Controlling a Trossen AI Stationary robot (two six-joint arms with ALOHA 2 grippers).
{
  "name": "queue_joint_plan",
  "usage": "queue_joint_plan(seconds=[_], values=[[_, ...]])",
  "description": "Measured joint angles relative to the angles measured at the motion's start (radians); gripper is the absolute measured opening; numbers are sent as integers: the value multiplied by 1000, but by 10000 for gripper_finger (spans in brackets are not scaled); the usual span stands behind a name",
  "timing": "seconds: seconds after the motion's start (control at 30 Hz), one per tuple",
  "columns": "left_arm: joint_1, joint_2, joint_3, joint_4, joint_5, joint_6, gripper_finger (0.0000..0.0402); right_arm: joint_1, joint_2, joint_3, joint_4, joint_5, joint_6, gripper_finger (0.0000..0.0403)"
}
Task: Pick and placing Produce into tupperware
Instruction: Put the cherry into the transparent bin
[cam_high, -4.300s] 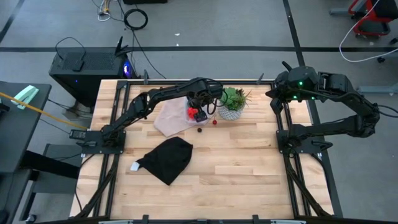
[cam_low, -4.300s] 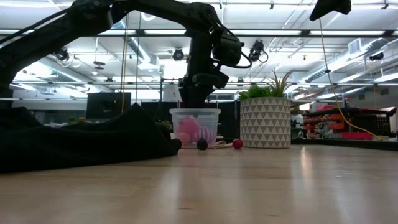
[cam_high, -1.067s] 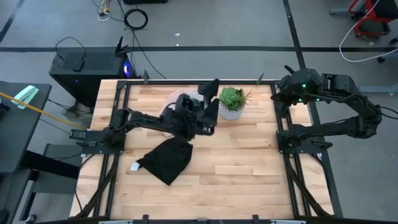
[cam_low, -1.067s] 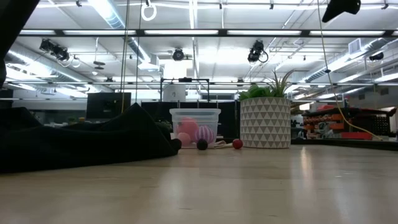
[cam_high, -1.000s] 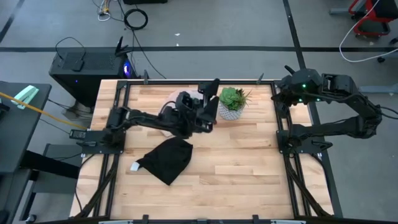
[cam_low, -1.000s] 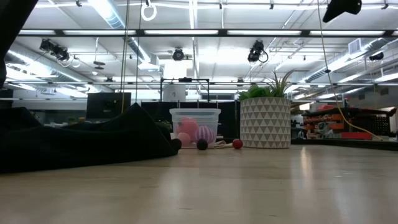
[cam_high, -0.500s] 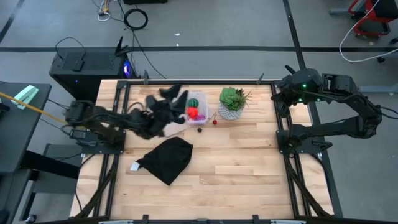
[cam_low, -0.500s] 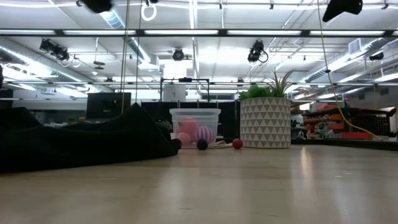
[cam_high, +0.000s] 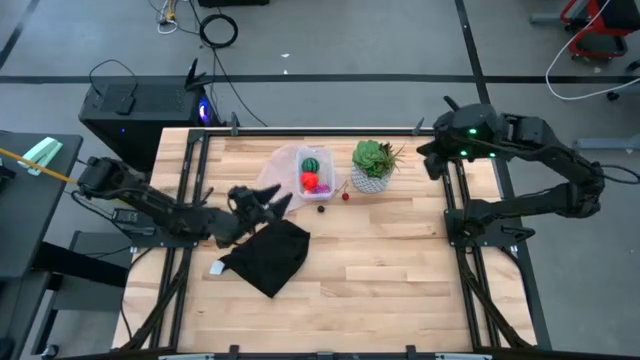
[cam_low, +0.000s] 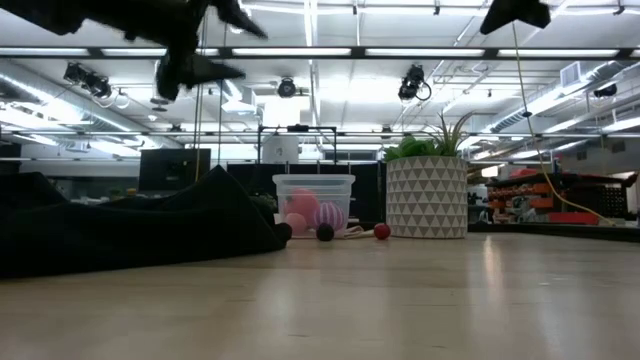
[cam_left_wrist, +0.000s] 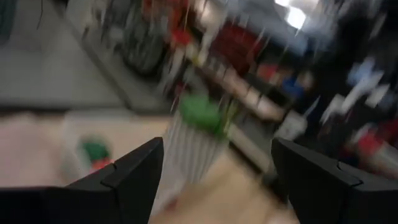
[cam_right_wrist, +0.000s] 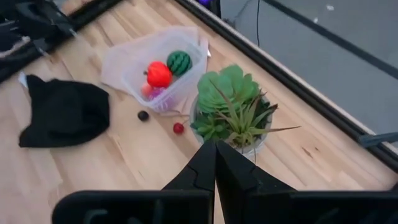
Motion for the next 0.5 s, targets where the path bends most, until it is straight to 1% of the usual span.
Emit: queue_joint_plan(seconds=[0.03, 0.13, 0.23, 0.3, 0.4, 0.5], values=[[-10, -1, 2, -81, 13, -66, 303, 0, 17, 0, 0, 0, 5, 16], [-19, -3, 18, -268, 118, -234, 303, 0, 63, 0, -1, 0, 19, 16], [-12, -2, 55, -430, 222, -304, 302, 0, 107, 0, -1, 15, 19, 16], [7, -2, 109, -555, 293, -320, 302, 0, 128, 0, -1, 31, 19, 16], [47, -2, 220, -828, 400, -296, 302, 0, 152, 0, -1, 33, 27, 16], [78, 8, 327, -1054, 441, -217, 302, 18, 164, 0, 8, 12, 53, 16]])
